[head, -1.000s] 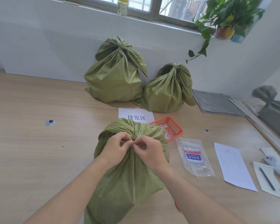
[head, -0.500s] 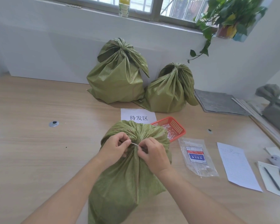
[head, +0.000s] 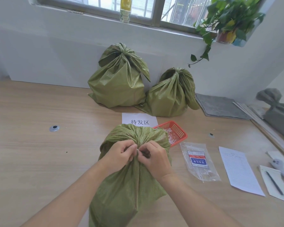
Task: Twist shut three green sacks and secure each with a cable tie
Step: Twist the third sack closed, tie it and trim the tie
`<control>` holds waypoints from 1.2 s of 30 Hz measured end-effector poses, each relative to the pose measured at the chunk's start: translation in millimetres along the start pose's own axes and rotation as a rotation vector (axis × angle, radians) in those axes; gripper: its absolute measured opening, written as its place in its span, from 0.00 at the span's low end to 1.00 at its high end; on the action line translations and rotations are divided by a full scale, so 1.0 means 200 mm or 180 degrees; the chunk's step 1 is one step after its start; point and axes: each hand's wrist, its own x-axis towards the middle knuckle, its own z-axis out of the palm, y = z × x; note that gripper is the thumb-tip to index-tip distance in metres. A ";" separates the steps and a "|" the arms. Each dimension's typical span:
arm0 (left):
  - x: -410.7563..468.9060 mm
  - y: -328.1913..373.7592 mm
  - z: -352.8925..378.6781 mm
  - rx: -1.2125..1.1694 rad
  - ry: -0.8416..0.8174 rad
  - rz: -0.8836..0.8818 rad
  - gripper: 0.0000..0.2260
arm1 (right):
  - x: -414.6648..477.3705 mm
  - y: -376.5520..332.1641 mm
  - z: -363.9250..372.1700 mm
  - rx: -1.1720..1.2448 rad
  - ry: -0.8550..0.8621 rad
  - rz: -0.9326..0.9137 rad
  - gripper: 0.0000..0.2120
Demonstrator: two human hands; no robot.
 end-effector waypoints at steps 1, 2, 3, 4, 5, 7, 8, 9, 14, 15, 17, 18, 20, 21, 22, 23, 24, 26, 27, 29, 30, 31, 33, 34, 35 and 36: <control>-0.01 0.01 0.00 -0.0209 -0.0006 -0.0017 0.14 | 0.01 0.00 0.00 0.0040 0.0048 0.0015 0.05; -0.02 0.02 0.00 -0.0370 -0.0007 0.0000 0.14 | 0.01 0.00 -0.01 0.0072 0.0089 0.0036 0.04; -0.02 0.02 0.00 -0.0498 -0.0003 0.0035 0.15 | 0.01 0.00 -0.01 0.0100 0.0114 0.0055 0.05; -0.02 0.02 0.00 -0.0615 0.0000 0.0072 0.15 | 0.01 -0.01 -0.01 0.0128 0.0126 0.0066 0.05; -0.03 0.02 -0.01 -0.0701 -0.0003 0.0096 0.15 | 0.02 -0.01 -0.01 0.0160 0.0133 0.0084 0.05; -0.03 0.02 -0.02 -0.0805 -0.0004 0.0105 0.15 | 0.02 -0.01 0.00 0.0218 0.0133 0.0141 0.05; -0.04 0.02 -0.02 -0.0835 0.0000 0.0105 0.15 | 0.02 -0.01 0.01 0.0233 0.0134 0.0168 0.04; -0.04 0.01 -0.02 -0.0871 0.0003 0.0108 0.15 | 0.02 -0.02 0.02 0.0245 0.0139 0.0198 0.04; -0.05 0.00 -0.03 -0.0977 0.0021 0.0031 0.15 | 0.03 -0.01 0.05 0.0336 0.0047 0.0320 0.03; -0.06 0.00 -0.03 -0.0982 0.0018 -0.0006 0.15 | 0.03 -0.01 0.05 0.0319 0.0010 0.0332 0.03; -0.06 -0.02 -0.01 -0.0962 0.0073 -0.0153 0.15 | 0.04 0.00 0.06 0.0266 -0.0136 0.0375 0.03; -0.05 -0.03 -0.01 -0.0923 0.0141 -0.0257 0.15 | 0.04 0.01 0.06 0.0252 -0.0269 0.0427 0.02; -0.04 -0.06 0.00 -0.0817 0.0357 -0.0464 0.15 | 0.04 0.01 0.05 0.0279 -0.0549 0.0601 0.01; -0.03 -0.07 0.00 -0.0774 0.0486 -0.0567 0.14 | 0.03 0.00 0.04 0.0316 -0.0608 0.0699 0.01; -0.02 -0.07 0.00 -0.0748 0.0585 -0.0678 0.14 | 0.03 0.00 0.04 0.0389 -0.0595 0.0817 0.01; -0.02 -0.07 0.00 -0.0719 0.0645 -0.0790 0.15 | 0.02 -0.02 0.03 0.0500 -0.0528 0.0987 0.02; -0.02 -0.06 0.00 -0.0691 0.0684 -0.0892 0.16 | 0.02 -0.04 0.02 0.0641 -0.0427 0.1184 0.04; -0.03 -0.03 0.00 -0.0650 0.0764 -0.1062 0.17 | 0.03 -0.07 0.01 0.0883 -0.0216 0.1613 0.09; -0.04 -0.01 0.01 -0.0644 0.0835 -0.1120 0.18 | 0.03 -0.09 0.00 0.0942 -0.0133 0.1809 0.12; -0.06 0.03 0.03 -0.0642 0.1007 -0.1144 0.19 | 0.04 -0.12 -0.04 0.1026 0.0003 0.2135 0.18; -0.08 0.05 0.05 -0.0645 0.1095 -0.1136 0.18 | 0.04 -0.14 -0.06 0.1095 0.0055 0.2276 0.19; -0.09 0.08 0.06 -0.0640 0.1188 -0.1123 0.18 | 0.04 -0.15 -0.08 0.1170 0.0082 0.2387 0.20; -0.12 0.13 0.09 -0.0617 0.1400 -0.1099 0.16 | 0.02 -0.17 -0.13 0.1275 0.0066 0.2505 0.20; -0.14 0.16 0.10 -0.0624 0.1493 -0.1083 0.16 | 0.01 -0.17 -0.16 0.1323 0.0059 0.2544 0.20; -0.17 0.19 0.11 -0.0594 0.1569 -0.1051 0.18 | 0.00 -0.17 -0.19 0.1384 0.0066 0.2569 0.21; -0.19 0.21 0.12 -0.0531 0.1628 -0.1015 0.22 | -0.02 -0.16 -0.21 0.1446 0.0072 0.2584 0.21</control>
